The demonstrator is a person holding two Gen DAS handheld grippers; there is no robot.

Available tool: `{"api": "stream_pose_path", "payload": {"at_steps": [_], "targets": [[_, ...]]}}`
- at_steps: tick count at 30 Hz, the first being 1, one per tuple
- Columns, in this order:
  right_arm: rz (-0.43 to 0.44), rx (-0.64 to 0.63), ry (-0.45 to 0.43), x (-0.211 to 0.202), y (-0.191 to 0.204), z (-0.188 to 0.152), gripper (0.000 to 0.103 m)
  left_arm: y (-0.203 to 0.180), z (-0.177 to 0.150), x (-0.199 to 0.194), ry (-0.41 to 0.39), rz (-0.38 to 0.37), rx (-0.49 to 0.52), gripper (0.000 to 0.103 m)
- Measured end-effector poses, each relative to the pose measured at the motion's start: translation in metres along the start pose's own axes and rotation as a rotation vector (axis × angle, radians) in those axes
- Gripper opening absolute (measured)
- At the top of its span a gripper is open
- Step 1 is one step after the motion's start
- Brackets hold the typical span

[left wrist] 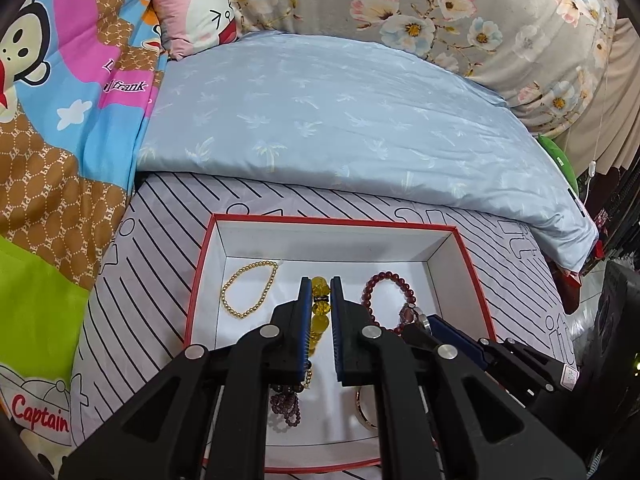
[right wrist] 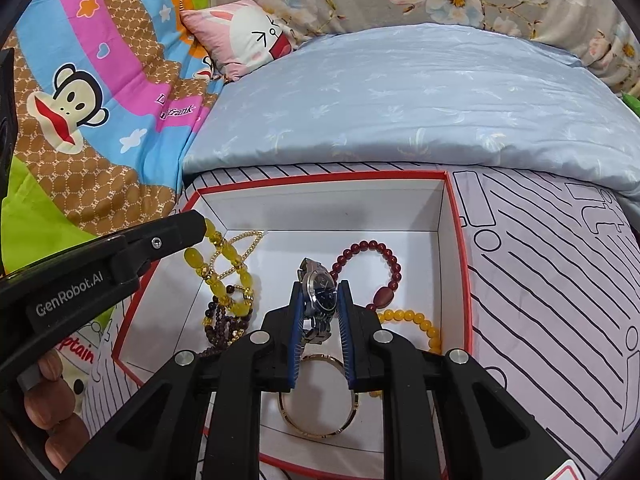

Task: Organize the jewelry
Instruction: 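Lower both held pieces into the box and open both tools, then withdraw both tools from the box toward the silver chain pendants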

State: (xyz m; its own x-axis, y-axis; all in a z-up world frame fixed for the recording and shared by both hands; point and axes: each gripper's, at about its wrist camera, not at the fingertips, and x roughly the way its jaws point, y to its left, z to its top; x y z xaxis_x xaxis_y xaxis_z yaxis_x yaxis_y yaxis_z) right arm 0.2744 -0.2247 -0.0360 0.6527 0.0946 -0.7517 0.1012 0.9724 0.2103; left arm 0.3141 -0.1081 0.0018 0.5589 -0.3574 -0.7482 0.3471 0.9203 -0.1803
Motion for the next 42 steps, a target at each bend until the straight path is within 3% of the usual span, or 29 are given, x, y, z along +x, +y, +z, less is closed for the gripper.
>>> {"api": "stream_pose_path", "payload": {"at_steps": [11, 14, 17, 18, 27, 30, 42], "targets": [[-0.002, -0.005, 0.002, 0.007, 0.001, 0.002, 0.016, 0.005, 0.005, 0.007, 0.003, 0.005, -0.009, 0.009], [-0.013, -0.009, -0.013, 0.007, 0.002, 0.003, 0.023, 0.005, 0.005, 0.009, 0.0, 0.022, -0.012, 0.01], [-0.033, -0.005, -0.043, 0.001, 0.002, 0.003, 0.046, 0.008, 0.005, 0.008, -0.008, 0.03, -0.022, 0.019], [-0.035, -0.001, -0.05, -0.001, 0.001, 0.004, 0.046, 0.009, 0.005, 0.007, -0.011, 0.036, -0.023, 0.024], [-0.031, 0.002, -0.068, -0.027, 0.001, -0.009, 0.046, 0.014, -0.009, -0.014, -0.031, 0.063, -0.034, 0.029], [-0.03, 0.003, -0.069, -0.036, 0.003, -0.018, 0.046, 0.016, -0.016, -0.024, -0.037, 0.067, -0.043, 0.035], [-0.033, 0.018, -0.052, -0.073, 0.0, -0.065, 0.046, 0.015, -0.061, -0.059, -0.02, 0.073, -0.042, 0.035]]}}
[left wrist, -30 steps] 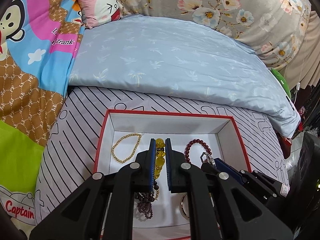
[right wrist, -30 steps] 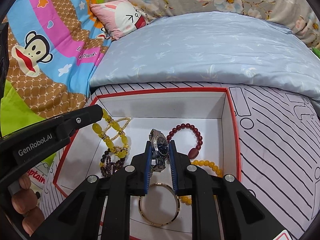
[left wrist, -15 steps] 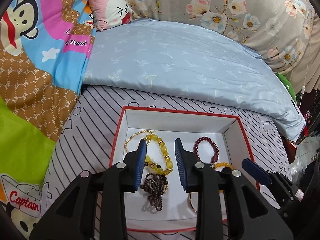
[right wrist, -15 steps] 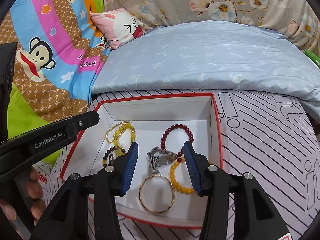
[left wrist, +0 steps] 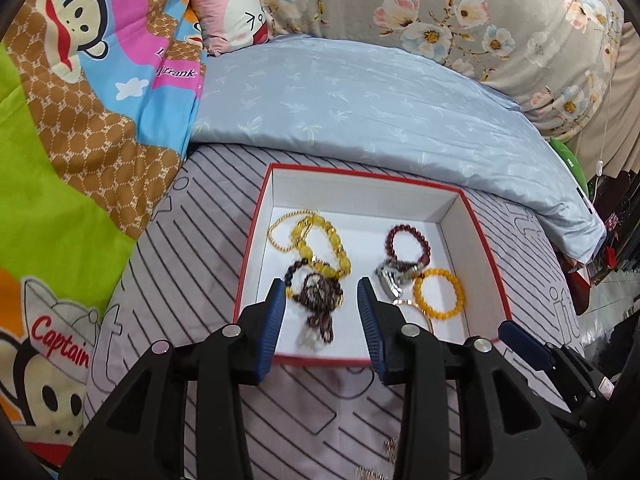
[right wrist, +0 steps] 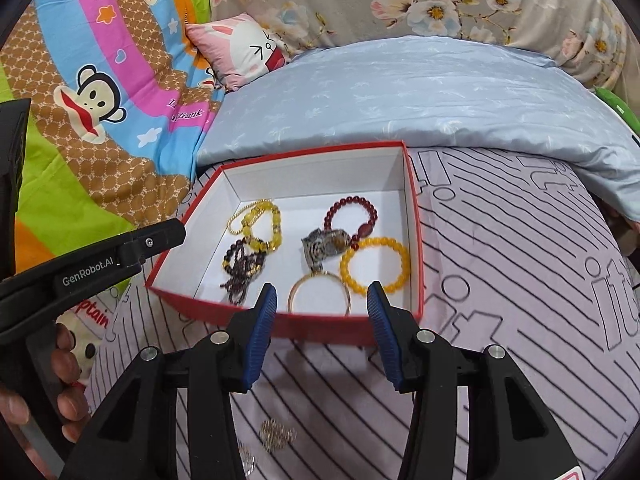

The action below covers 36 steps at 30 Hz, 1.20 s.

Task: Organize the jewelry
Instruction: 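Withdraw both tools from the box toward the silver chain pendants, then grasp a silver chain pendant with the left tool while the right tool grasps another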

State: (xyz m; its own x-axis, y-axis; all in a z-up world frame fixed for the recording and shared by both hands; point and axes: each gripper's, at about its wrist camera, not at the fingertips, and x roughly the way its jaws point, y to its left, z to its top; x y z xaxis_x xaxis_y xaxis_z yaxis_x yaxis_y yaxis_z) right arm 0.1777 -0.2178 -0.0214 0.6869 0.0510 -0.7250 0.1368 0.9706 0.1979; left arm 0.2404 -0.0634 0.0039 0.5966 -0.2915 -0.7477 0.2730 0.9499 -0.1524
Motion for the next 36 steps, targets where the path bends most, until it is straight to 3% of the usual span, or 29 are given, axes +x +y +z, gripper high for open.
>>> {"api": "stream_pose_path", "payload": {"at_steps": [10, 22, 36], "targets": [[-0.013, -0.001, 0.021, -0.027, 0.002, -0.041, 0.046, 0.002, -0.045, -0.02, 0.035, 0.01, -0.011, 0.035], [0.01, -0.054, 0.1, -0.024, 0.019, -0.094, 0.044, 0.007, -0.1, -0.03, 0.103, 0.026, -0.024, 0.035], [0.011, -0.102, 0.153, 0.007, 0.04, -0.103, 0.037, 0.033, -0.134, -0.03, 0.164, 0.073, -0.051, 0.035]]}}
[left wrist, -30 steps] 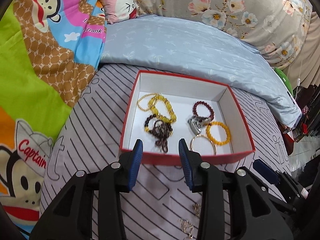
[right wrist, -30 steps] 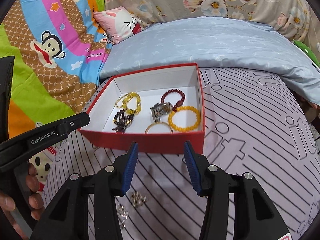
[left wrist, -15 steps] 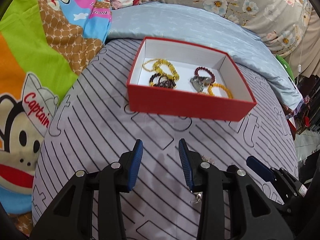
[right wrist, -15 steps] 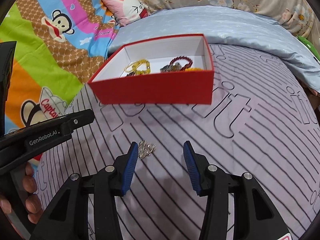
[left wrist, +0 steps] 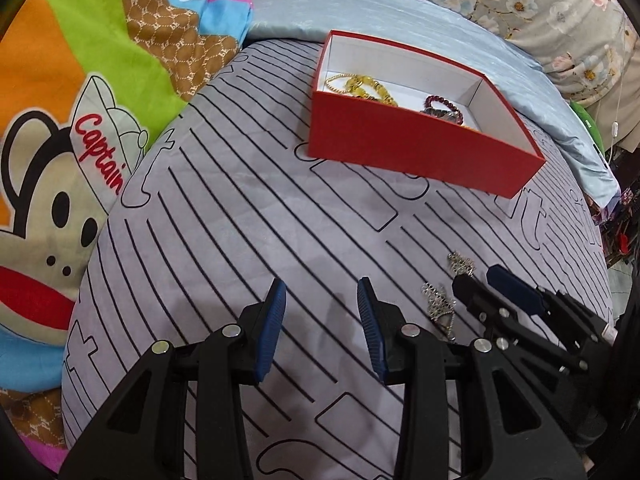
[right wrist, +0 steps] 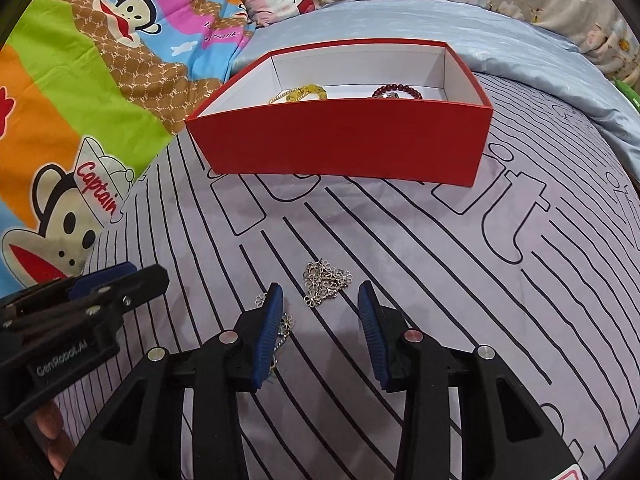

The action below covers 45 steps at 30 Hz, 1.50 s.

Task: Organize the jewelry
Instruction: 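Grasp a silver chain pendant with the left tool while the right tool grasps another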

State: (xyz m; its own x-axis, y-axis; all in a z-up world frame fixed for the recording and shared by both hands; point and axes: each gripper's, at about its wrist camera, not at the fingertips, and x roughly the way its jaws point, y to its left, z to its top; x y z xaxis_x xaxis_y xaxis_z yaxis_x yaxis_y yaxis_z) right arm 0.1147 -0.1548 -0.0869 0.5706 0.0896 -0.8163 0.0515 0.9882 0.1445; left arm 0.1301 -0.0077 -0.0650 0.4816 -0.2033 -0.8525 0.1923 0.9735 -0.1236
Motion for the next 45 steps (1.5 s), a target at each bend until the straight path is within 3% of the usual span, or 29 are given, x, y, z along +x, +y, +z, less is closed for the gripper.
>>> {"api": "stream_pose_path", "payload": {"at_steps": [7, 11, 17, 30, 37, 40, 42, 45], "targets": [[-0.021, -0.023, 0.007, 0.01, 0.004, 0.003, 0.026, 0.004, -0.005, 0.002, 0.012, 0.002, -0.002, 0.035], [-0.035, -0.036, 0.005, 0.011, 0.004, 0.003, 0.013, 0.001, -0.007, 0.002, 0.014, -0.004, 0.004, 0.035], [-0.038, -0.013, 0.004, 0.003, -0.007, -0.002, 0.011, -0.009, -0.008, -0.001, 0.011, -0.028, 0.023, 0.044], [-0.053, 0.107, 0.002, -0.027, -0.051, -0.027, 0.01, -0.063, -0.022, 0.008, 0.039, -0.092, 0.136, 0.045], [-0.046, 0.115, 0.005, -0.031, -0.052, -0.035, 0.01, -0.077, -0.029, 0.018, 0.036, -0.063, 0.169, 0.044], [-0.038, 0.116, 0.005, -0.032, -0.051, -0.037, 0.01, -0.077, -0.03, 0.02, 0.014, -0.038, 0.173, 0.036], [-0.036, 0.114, 0.005, -0.032, -0.05, -0.038, 0.009, -0.076, -0.029, 0.02, 0.004, -0.023, 0.178, 0.024], [-0.03, 0.114, 0.005, -0.033, -0.048, -0.039, 0.009, -0.071, -0.028, 0.019, 0.0, -0.015, 0.172, 0.014]]}}
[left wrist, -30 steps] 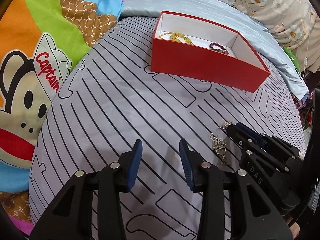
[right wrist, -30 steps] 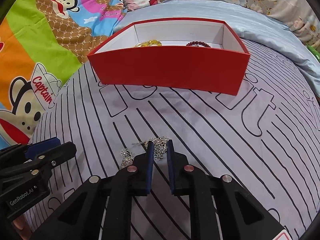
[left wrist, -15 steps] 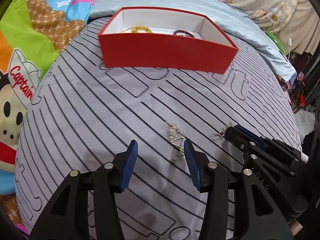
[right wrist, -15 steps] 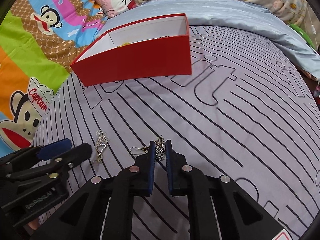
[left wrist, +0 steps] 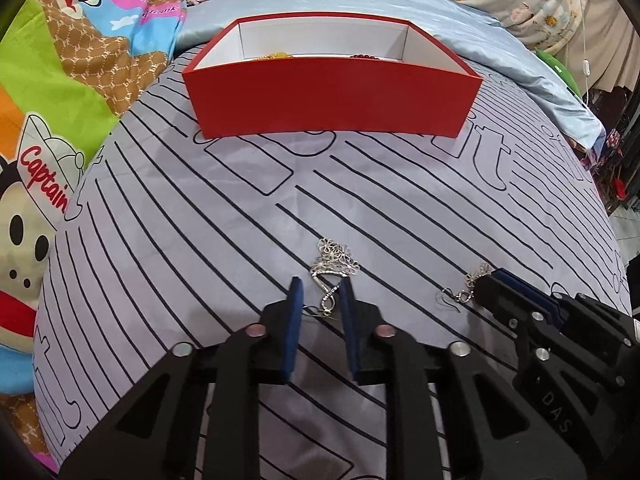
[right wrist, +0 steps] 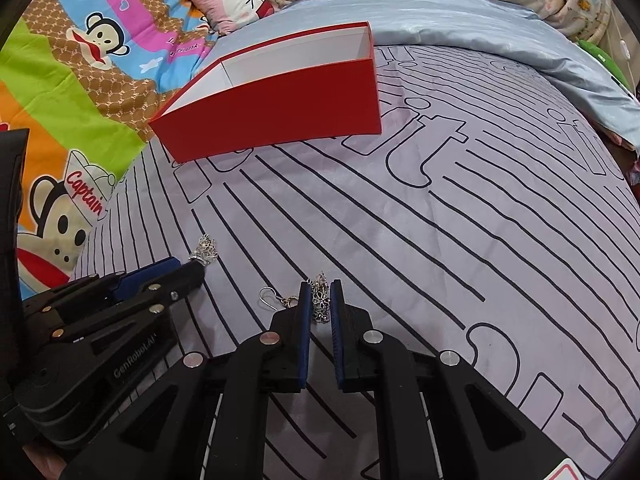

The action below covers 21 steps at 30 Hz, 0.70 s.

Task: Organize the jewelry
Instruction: 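Grasp a silver chain pendant with the left tool while the right tool grasps another, then carry both silver chain pendants over the red box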

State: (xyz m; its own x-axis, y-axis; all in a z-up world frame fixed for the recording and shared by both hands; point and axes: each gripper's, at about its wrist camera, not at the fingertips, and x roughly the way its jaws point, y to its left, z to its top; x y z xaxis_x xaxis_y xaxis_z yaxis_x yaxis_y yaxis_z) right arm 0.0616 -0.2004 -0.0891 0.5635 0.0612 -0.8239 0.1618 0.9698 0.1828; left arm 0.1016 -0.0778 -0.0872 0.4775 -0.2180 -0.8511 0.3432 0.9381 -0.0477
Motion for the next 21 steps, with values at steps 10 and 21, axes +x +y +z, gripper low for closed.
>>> {"api": "stream_pose_path", "payload": {"at_steps": [10, 21], "targets": [[0.014, -0.01, -0.013, -0.007, 0.006, 0.001, 0.009, 0.006, 0.002, -0.008, -0.003, -0.022, -0.015, 0.014], [0.041, -0.032, -0.063, -0.026, 0.018, 0.016, 0.009, 0.012, 0.017, -0.038, -0.052, -0.037, -0.042, 0.014]]}}
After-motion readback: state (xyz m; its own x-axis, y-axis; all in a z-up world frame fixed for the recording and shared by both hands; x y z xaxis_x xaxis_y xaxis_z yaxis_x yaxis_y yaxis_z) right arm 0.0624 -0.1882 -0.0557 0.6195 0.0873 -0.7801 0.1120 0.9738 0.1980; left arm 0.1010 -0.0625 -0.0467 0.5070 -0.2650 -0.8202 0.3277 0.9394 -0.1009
